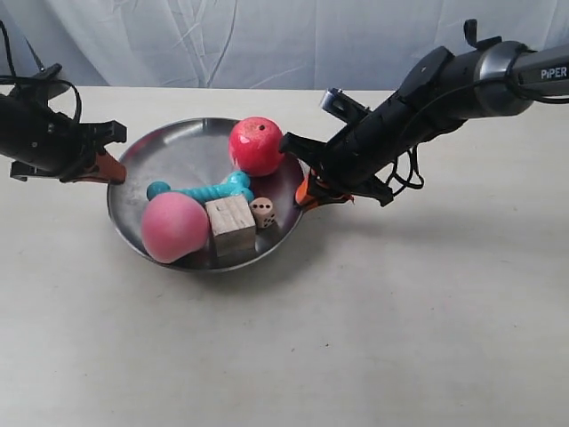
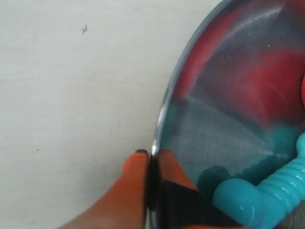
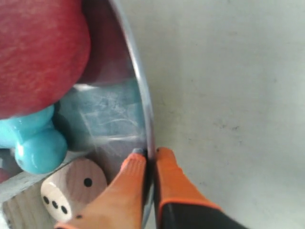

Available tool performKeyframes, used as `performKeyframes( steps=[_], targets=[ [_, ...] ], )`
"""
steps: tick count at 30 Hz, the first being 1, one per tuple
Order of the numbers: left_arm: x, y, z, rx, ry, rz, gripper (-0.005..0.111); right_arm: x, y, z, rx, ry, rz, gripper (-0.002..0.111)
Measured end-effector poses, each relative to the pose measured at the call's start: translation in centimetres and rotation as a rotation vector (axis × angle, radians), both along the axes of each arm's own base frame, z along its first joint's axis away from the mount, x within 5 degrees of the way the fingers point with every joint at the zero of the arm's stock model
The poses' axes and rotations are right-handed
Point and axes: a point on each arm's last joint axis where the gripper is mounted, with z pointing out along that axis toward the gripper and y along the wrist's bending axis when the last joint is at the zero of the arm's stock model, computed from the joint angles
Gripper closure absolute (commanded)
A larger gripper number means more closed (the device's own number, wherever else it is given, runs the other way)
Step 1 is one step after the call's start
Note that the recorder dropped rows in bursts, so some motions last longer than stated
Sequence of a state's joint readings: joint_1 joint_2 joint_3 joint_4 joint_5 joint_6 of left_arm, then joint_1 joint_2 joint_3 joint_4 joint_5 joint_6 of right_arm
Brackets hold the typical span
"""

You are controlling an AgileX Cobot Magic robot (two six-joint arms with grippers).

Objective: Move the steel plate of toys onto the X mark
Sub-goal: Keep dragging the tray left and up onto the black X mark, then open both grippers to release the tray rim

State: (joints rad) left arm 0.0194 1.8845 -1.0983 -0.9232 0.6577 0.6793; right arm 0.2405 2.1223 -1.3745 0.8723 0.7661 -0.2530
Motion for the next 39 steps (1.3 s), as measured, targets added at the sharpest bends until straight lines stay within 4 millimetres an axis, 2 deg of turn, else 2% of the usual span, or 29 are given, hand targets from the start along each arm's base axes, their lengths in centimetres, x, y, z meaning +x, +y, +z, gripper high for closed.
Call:
performKeyframes(
  steps=[5,7,10,17,31,36,39],
  targets=[
    [0.6,0.1,-2.7,0.017,0.039,0.024,0.107,0.7,0.3,-1.1,-0.005,0.016,0.004,0.109],
    [0.7,-0.1,-3.1,0.013,0.029,0.019,0.107,0.8,0.2,-1.8,-0.018,0.019,0.000,0.109],
    [1.0,-0.2,-3.2,0.018,-0.011,-0.006,0.107,0.9,0.1,-2.4,-0.027,0.019,-0.010,0.109],
    [1.4,-0.1,-3.3,0.040,-0.063,-0.006,0.107,1.2,0.2,-2.4,-0.036,-0.011,-0.026,0.109],
    [1.2,0.0,-3.8,0.092,-0.003,0.023,0.107,1.1,0.5,-2.4,-0.032,0.011,-0.044,0.109],
    [1.2,-0.1,-3.8,0.099,-0.006,0.024,0.095,1.2,0.4,-2.5,-0.068,-0.008,-0.044,0.109],
    [1.3,-0.1,-3.8,0.112,-0.019,0.034,0.082,1.3,0.4,-2.5,-0.071,-0.015,-0.058,0.109]
  ],
)
